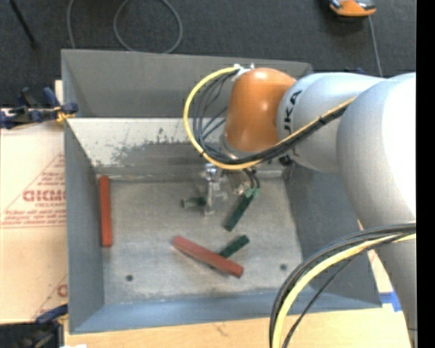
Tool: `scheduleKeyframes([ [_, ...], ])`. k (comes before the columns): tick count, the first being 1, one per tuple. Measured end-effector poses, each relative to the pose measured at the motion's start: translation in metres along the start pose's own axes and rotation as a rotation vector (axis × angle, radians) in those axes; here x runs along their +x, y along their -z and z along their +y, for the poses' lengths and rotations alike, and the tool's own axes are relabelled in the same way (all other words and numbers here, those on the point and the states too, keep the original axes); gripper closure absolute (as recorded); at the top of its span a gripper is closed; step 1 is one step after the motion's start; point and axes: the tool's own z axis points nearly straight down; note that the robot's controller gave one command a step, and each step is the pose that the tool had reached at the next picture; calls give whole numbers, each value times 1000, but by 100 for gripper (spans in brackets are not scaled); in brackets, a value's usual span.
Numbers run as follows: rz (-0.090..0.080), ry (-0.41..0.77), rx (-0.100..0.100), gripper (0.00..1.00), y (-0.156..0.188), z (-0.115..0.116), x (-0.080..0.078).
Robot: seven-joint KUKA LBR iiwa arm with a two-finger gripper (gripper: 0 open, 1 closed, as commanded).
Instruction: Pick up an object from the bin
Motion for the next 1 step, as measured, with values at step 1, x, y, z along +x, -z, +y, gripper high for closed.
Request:
scheduleKeyframes([
  [1,-7,20,-2,100,115,50,27],
])
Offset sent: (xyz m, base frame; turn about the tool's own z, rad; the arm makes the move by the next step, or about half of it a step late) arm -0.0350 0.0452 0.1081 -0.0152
